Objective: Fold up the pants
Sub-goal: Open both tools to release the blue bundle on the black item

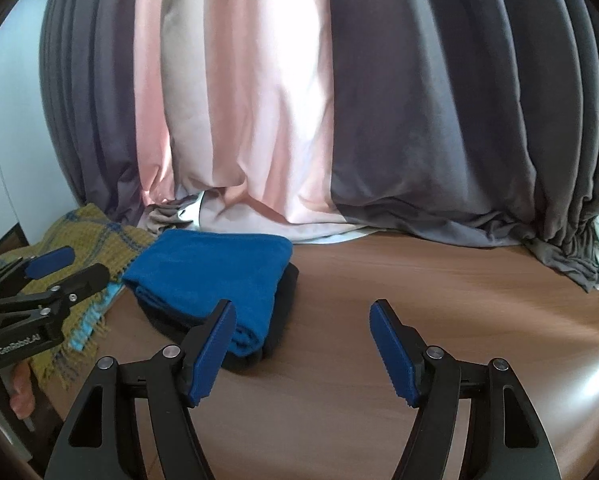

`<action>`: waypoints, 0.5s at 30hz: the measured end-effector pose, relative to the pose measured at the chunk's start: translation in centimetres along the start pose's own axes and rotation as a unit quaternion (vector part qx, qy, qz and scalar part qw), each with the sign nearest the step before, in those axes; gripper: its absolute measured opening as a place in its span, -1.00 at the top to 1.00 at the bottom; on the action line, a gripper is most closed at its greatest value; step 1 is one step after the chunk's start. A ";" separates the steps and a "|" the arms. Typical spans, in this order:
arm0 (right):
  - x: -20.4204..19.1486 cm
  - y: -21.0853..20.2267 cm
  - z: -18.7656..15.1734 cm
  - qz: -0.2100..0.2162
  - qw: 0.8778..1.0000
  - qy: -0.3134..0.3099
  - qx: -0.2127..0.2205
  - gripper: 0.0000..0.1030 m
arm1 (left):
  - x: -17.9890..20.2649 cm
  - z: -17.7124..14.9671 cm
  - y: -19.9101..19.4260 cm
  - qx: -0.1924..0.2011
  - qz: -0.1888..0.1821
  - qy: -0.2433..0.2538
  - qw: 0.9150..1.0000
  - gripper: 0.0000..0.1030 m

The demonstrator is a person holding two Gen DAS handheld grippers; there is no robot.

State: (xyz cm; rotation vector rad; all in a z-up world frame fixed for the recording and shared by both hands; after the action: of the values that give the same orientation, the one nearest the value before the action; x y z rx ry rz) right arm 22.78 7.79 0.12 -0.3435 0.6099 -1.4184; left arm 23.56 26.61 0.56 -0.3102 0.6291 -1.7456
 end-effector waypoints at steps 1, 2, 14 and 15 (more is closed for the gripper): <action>0.3 -0.5 -0.2 0.001 1.000 0.000 0.000 -0.36 | 0.6 -0.2 -0.5 0.000 -0.002 0.000 1.000 -0.53; 0.6 -1.1 -0.4 0.002 1.000 0.000 0.000 -0.36 | 1.1 -0.4 -0.8 0.001 -0.003 0.000 1.000 -0.53; 2.7 -7.2 -3.2 0.013 1.000 0.002 0.004 -0.36 | 5.8 -2.9 -6.1 0.008 0.016 -0.007 1.000 -0.53; 3.0 -7.8 -3.5 0.015 1.000 0.002 0.005 -0.36 | 6.2 -3.1 -6.5 0.007 0.016 -0.007 1.000 -0.53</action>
State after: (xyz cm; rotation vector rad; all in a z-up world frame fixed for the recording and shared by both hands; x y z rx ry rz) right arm 14.54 4.27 1.13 -0.3232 0.6076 -1.3941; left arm 15.00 22.50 0.92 -0.3004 0.6077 -1.7155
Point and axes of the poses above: each gripper's, at about its wrist camera, not at the fingertips, and y roughly the way its jaws point, x to its right, z to its top, the point moved 1 cm from there along y, roughly the way its jaws point, and after that the axes turned 8 degrees about y, right-handed, at the moved point
